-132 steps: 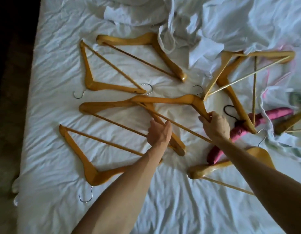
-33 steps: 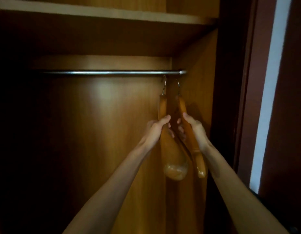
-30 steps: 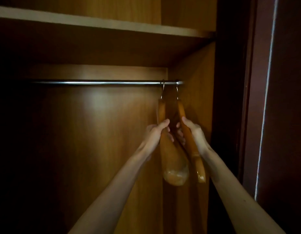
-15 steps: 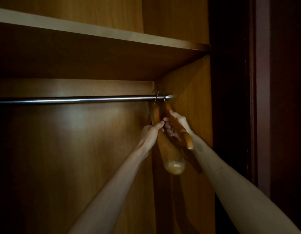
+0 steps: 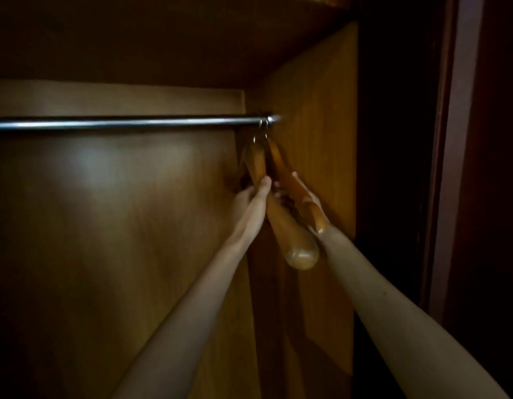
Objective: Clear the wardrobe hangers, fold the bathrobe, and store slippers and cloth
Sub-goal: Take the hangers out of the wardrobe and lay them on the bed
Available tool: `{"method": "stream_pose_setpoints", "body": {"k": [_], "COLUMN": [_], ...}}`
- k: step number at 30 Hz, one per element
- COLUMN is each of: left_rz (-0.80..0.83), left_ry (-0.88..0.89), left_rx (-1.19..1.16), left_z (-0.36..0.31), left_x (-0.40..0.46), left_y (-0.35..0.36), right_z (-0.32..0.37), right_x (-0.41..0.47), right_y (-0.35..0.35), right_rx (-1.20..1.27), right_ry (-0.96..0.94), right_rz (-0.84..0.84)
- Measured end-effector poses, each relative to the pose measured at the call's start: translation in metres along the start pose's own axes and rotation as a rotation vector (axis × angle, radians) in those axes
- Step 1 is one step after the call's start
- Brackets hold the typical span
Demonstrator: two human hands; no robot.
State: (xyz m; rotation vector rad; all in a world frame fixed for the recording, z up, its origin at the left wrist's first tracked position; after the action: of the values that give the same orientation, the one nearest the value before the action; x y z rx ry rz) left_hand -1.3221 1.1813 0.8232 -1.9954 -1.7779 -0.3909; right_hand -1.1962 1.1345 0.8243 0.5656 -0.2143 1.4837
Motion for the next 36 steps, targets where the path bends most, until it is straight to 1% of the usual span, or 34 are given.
{"method": "stream_pose_setpoints", "body": {"k": [1,2,3,4,5,6,8,11,13,17,21,25,27,29,32,34,36], "left_rz": [-0.092,-0.182,-0.239,-0.251,-0.221,-0.162,0.009,0.26,0.403,0.781,1.187,1.574,1.729,1.842,1.951,2.035,2.158], "left_ry": [0.06,0.138,0.213,0.249,0.242,0.196,0.059,-0.141,-0.272,-0.52,-0.665,-0.696,-0.676,-0.648,-0.61,-0.548,-0.462], "left_rx": [0.016,0.009,-0.009,-0.013,-0.009,-0.004,0.006,0.047,0.069,0.094,0.14,0.351,0.458,0.509,0.573,0.64,0.683], "left_z": [0.005,0.011,0.02,0.033,0.049,0.071,0.119,0.182,0.218,0.274,0.304,0.312,0.305,0.29,0.257,0.231,0.205], "left_x": [-0.012,-0.03,-0.049,-0.068,-0.085,-0.101,-0.135,-0.197,-0.243,-0.346,-0.449,-0.556,-0.611,-0.666,-0.754,-0.819,-0.886], "left_y": [-0.001,-0.002,-0.001,0.002,0.007,0.014,0.034,0.075,0.106,0.167,0.221,0.263,0.278,0.292,0.315,0.328,0.341], "right_z": [-0.006,-0.01,-0.023,-0.034,-0.054,-0.08,-0.123,-0.184,-0.213,-0.242,-0.249,-0.251,-0.241,-0.225,-0.199,-0.174,-0.143], "right_x": [-0.012,-0.027,-0.041,-0.063,-0.083,-0.103,-0.154,-0.238,-0.287,-0.391,-0.511,-0.659,-0.731,-0.804,-0.916,-0.989,-1.06], "right_y": [-0.005,-0.011,-0.02,-0.025,-0.037,-0.052,-0.076,-0.11,-0.131,-0.174,-0.208,-0.222,-0.217,-0.207,-0.185,-0.166,-0.143], "right_rx": [-0.047,-0.096,-0.176,-0.239,-0.312,-0.364,-0.468,-0.544,-0.606,-0.711,-0.756,-0.659,-0.561,-0.46,-0.277,-0.203,-0.169], "right_ry": [0.012,0.014,-0.032,-0.058,-0.044,0.016,0.137,0.354,0.52,0.792,1.073,1.354,1.425,1.46,1.5,1.502,1.483], "right_rz": [-0.078,-0.119,-0.127,-0.121,-0.133,-0.14,-0.133,-0.101,-0.138,-0.263,-0.406,-0.612,-0.72,-0.866,-1.12,-1.288,-1.451]}}
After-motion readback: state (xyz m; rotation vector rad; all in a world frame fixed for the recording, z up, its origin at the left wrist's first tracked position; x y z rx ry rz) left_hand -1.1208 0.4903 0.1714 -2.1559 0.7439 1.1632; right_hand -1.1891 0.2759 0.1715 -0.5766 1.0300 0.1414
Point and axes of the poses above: each hand's wrist, its own x-axis towards the middle knuckle, its own y-axis out of the palm, z = x × y, the point moved 3 cm from there along x, towards the middle knuckle, and after that the axes turned 3 degrees about z, right-handed, at the moved point
